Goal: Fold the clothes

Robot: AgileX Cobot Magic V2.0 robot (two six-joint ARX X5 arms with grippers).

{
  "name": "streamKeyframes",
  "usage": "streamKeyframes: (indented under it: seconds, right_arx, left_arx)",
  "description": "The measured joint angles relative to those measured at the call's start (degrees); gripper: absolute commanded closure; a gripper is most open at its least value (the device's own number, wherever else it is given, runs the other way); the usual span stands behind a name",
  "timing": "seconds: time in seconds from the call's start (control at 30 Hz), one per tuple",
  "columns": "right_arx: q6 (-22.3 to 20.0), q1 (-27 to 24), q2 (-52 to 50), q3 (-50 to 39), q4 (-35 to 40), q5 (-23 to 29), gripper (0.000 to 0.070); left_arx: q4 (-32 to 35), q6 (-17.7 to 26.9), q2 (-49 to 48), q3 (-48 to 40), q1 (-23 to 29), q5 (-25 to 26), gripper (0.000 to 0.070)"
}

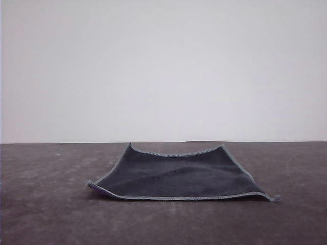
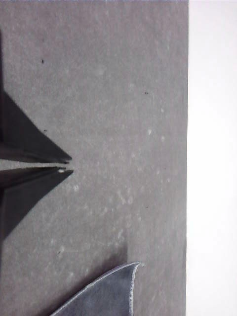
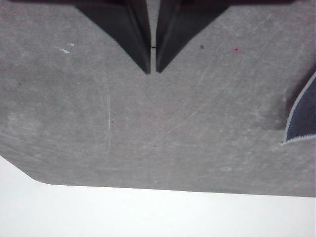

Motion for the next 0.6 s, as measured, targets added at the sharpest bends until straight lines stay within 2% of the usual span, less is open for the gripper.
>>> streamKeyframes:
  seconds: [0.17,0.37,0.47,0.6]
  right_arx:
    - [0.00,0.00,0.00,0.00,0.06,0.00,0.0684]
    - [0.95,0.00,0.00,-0.04,2.14,-0.47,0.0684]
    - [5.08,0.00,0.00,-0.04,3.39,-1.10,0.0688]
    - [12.48,0.00,0.00,-0.04,6.73,-1.68,0.0690]
  left_arx:
    - [0.00,-3.46,0.00,0.00,0.00,0.00,0.0700]
    - [0.02,-13.94,0.00,0.00,0.00,0.00,0.0700]
    - [0.47,-19.87,0.00,0.00,0.00,0.00,0.0700]
    - [5.73,-23.78,0.00,0.00,0.00,-0.02,0.0700]
